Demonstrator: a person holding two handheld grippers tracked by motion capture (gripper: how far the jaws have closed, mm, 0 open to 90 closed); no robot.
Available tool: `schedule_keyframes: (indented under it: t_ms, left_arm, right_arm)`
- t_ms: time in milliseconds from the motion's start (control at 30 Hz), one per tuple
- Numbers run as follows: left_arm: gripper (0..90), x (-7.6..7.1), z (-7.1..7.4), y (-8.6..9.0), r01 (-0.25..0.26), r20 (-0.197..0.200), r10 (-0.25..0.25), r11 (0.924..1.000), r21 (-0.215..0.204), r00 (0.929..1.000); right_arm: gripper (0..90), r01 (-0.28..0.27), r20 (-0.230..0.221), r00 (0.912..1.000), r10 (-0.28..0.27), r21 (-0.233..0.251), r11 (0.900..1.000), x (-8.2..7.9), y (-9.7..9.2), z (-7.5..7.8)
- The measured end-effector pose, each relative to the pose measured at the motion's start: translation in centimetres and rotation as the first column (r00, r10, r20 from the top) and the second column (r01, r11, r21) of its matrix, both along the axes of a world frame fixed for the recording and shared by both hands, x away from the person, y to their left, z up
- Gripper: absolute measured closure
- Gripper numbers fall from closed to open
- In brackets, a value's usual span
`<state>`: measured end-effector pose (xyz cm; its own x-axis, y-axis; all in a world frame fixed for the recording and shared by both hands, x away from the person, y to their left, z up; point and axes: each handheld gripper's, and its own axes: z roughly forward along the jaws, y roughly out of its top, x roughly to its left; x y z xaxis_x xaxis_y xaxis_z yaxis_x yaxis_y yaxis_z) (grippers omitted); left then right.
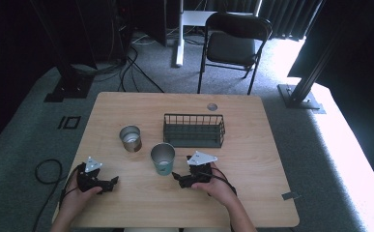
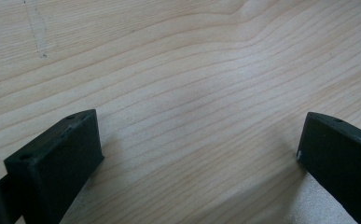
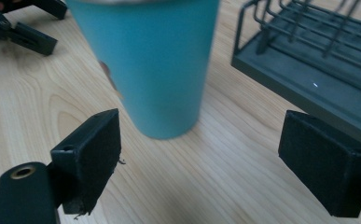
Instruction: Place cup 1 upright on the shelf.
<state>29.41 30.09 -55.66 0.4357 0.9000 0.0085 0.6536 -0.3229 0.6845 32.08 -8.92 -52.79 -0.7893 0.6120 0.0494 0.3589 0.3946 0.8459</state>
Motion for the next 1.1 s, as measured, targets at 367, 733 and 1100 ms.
schedule_keyframes:
  t_ms: [367,733,1100]
  left_arm:
    - [0.4,0.0,0.0,0.0,0.0,0.0,0.0,1.0,0.0,1.0]
    - [0.3,0.0,0.0,0.0,0.0,0.0,0.0,1.0,0.0,1.0]
    - [0.4,0.0,0.0,0.0,0.0,0.0,0.0,1.0,0.0,1.0]
  right_arm:
    - [12.8,-0.042,0.031,0.9987,0.041,0.022,0.9989,0.1,1.8,0.3]
    - [12.8,-0.057,0.065,0.9964,0.054,0.052,0.997,0.8,3.2,0.5]
    - [12.4,-0.084,0.088,0.9934,0.074,0.119,0.9893,1.7,4.3,0.5]
